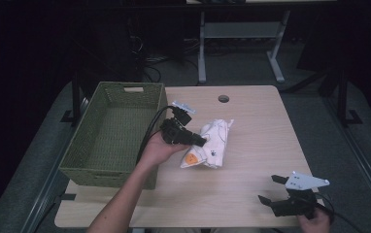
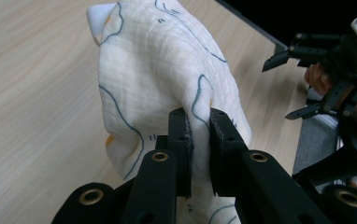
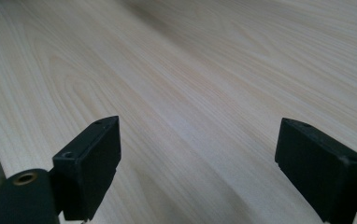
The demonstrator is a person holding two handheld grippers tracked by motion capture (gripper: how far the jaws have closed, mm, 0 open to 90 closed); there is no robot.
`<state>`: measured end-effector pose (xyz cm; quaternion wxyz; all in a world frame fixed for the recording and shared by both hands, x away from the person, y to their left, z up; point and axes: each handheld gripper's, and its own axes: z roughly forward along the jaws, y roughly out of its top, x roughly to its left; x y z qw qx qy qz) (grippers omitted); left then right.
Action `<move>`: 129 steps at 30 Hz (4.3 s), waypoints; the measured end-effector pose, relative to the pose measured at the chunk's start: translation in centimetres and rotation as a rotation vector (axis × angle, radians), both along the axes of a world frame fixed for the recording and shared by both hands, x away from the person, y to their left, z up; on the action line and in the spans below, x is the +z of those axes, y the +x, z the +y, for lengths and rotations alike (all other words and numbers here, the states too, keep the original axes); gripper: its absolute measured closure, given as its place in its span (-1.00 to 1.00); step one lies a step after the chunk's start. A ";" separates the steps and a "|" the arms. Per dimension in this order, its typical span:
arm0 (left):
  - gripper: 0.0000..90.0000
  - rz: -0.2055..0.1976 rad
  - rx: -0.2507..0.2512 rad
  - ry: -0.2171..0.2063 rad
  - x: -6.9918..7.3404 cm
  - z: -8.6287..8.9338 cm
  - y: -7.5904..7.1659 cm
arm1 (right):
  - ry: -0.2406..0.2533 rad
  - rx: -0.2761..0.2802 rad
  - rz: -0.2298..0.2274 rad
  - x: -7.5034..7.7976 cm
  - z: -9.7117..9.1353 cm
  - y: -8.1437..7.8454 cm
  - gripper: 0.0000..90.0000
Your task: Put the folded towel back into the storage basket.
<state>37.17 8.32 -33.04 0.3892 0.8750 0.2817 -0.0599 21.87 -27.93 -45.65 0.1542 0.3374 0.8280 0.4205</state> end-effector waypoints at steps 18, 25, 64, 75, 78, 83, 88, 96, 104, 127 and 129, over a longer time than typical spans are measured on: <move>0.82 -0.028 0.042 -0.081 2.7 5.1 -0.2 | -0.002 -0.030 0.014 -0.2 -0.4 0.2 -0.69; 0.82 -0.039 0.059 -0.083 3.4 6.6 -0.2 | -0.003 -0.038 0.018 -0.3 -0.5 0.3 -0.69; 0.82 -0.036 0.184 -0.144 4.1 18.4 0.5 | 0.016 -0.104 0.028 -0.7 -0.7 1.1 -0.69; 0.82 -0.038 0.210 -0.137 3.5 22.0 0.1 | 0.013 -0.117 0.037 -0.9 -0.6 1.2 -0.69; 0.82 -0.038 0.216 -0.122 3.3 22.6 0.2 | 0.009 -0.120 0.038 -0.9 -0.5 1.3 -0.69; 0.82 -0.034 0.228 -0.105 2.3 23.7 0.6 | 0.006 -0.124 0.045 -1.1 -0.5 1.4 -0.69; 0.82 -0.019 0.228 -0.065 1.1 24.5 1.4 | 0.010 -0.132 0.049 -1.1 -0.6 1.3 -0.69; 0.82 -0.006 0.227 0.011 -0.1 25.0 2.7 | 0.014 -0.141 0.051 -1.1 -0.7 1.3 -0.69; 0.31 -0.068 0.308 0.144 -0.7 25.6 4.8 | 0.010 -0.145 0.066 -1.3 -0.9 1.7 -0.69; 0.36 0.145 0.157 0.355 -6.8 20.0 6.3 | 0.005 -0.120 0.067 -1.4 -0.8 1.5 -0.69; 0.36 0.157 0.152 0.354 -7.1 19.7 6.5 | 0.006 -0.120 0.068 -1.4 -0.8 1.5 -0.69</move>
